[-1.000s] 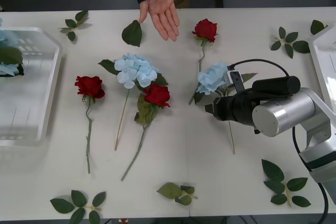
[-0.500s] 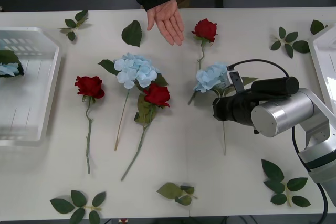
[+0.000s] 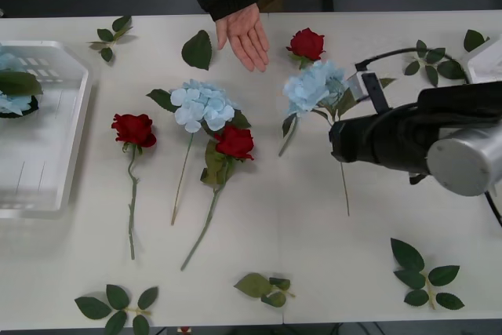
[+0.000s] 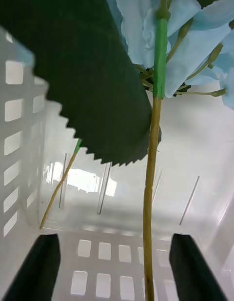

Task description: Place the red flowers into the right box and the blue flowers into the left box. If a person shows an open palm, hand one flower to the person first, then continue sorting.

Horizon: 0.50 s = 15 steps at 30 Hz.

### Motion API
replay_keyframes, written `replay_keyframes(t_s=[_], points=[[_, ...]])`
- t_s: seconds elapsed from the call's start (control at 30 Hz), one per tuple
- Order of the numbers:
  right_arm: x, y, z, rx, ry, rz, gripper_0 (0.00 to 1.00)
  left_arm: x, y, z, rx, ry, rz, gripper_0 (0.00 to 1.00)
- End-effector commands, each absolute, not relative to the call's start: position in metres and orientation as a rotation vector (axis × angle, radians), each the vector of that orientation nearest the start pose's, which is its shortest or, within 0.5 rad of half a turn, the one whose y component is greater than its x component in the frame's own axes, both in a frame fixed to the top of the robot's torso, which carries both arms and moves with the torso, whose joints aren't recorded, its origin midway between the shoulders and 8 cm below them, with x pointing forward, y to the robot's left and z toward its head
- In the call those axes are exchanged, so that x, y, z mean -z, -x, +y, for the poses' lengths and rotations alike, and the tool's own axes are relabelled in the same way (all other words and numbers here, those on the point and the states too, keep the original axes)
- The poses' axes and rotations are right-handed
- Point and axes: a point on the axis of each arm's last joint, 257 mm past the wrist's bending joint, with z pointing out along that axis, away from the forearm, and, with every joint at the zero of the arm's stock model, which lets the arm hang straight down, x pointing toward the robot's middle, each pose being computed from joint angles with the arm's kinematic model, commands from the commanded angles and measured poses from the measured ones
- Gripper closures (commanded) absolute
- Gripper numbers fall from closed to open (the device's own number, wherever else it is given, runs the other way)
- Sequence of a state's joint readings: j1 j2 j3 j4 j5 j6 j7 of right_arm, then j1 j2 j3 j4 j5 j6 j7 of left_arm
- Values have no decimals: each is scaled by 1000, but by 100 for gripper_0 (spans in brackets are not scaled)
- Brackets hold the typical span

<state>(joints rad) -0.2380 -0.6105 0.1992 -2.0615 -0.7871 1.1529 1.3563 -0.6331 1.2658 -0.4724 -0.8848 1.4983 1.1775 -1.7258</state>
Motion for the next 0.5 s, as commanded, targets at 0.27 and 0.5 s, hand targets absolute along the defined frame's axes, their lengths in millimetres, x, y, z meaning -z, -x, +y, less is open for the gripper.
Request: replay_keyframes(t_s=[0.27, 0.5], points=[[1, -411, -70, -654, 498, 1776, 100, 199, -477, 560, 108, 205, 2681, 0], [-47, -437, -39, -546, 522, 1549, 100, 200, -478, 560, 111, 204, 2680, 0]])
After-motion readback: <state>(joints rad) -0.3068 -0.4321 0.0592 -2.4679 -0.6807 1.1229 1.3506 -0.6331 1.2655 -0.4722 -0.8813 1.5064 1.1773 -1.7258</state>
